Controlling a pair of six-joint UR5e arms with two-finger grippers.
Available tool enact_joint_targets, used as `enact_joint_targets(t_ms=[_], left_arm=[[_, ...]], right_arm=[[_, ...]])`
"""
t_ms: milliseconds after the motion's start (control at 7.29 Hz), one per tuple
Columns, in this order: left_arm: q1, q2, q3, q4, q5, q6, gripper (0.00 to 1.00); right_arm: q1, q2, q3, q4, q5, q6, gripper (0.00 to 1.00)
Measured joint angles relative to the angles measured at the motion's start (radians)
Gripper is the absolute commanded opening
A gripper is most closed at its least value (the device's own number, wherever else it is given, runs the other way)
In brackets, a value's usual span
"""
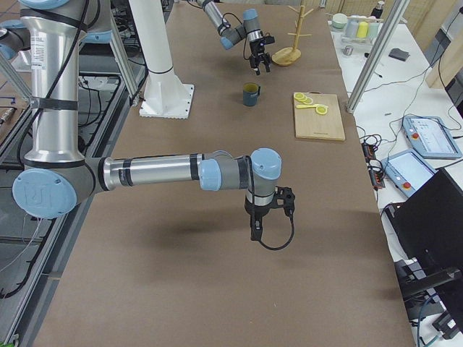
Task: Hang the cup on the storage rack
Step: 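Reach the left gripper to the teal mug's handle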
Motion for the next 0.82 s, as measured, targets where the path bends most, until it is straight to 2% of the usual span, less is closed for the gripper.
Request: enact_joint_targets(t_ms=[275,824], left_arm=[[0.054,-0.011,0.015,0.002,0.072,0.001,0.67],[0.081,-0.057,0.059,0.003,0.099,0.001,0.66]], right_arm=[[0.000,0.000,-0.001,0.000,0.000,0.001,1.00],[0.000,0.001,-0.002,0.000,-0.001,0.001,1.00]])
